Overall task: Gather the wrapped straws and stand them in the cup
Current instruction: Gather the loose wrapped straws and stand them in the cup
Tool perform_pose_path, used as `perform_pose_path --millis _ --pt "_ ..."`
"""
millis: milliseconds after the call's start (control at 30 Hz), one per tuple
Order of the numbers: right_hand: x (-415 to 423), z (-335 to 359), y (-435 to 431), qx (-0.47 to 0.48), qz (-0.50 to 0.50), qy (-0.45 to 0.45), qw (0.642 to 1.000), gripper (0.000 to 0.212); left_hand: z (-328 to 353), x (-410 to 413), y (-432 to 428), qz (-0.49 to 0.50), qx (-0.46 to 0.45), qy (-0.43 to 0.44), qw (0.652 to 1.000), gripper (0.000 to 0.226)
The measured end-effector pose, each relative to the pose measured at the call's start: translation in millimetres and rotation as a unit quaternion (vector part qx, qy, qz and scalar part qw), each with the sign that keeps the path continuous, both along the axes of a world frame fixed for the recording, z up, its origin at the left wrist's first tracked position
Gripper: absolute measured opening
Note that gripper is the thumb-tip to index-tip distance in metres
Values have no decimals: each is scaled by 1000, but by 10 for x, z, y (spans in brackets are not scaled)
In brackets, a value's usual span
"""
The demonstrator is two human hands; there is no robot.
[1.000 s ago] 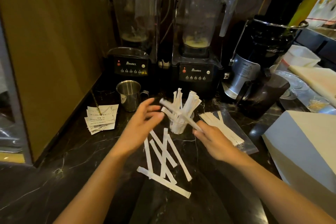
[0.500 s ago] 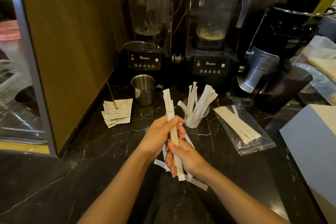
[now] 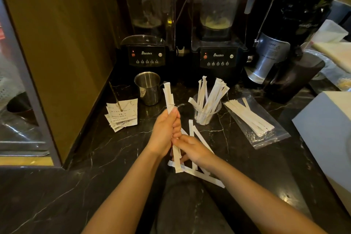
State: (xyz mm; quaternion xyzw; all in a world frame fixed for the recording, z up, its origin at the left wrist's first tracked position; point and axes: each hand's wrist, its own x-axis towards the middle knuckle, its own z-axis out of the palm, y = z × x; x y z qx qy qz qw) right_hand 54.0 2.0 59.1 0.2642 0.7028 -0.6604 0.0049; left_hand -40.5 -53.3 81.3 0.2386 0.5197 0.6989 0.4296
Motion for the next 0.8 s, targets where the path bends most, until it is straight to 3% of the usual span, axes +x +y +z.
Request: perform_pose_path --millis 67,167,233,367,500,667,800 --pt "-5 -11 96 44 -12 -24 999 20 -3 -61 -14 4 -4 7 1000 29" --pt "77 -52 304 154 -70 -77 982 63 -26 -146 -67 -4 -14 10 1000 29" --pt "177 -105 410 228 -99 -136 959 77 -50 -189 -92 -7 -26 5 1000 29" --pt "361 -272 418 299 -46 -313 900 106 -114 -265 -107 -15 -53 -5 998 31" --pt "379 -465 243 345 -23 -349 871 127 -188 -341 -126 -34 -62 -13 997 30" --pt "222 -634 66 358 -32 -369 857 139 -257 -425 -143 -63 -52 -28 996 30" --pt "121 -714 21 369 -84 -359 853 133 -298 -514 -182 -73 -55 -27 995 31"
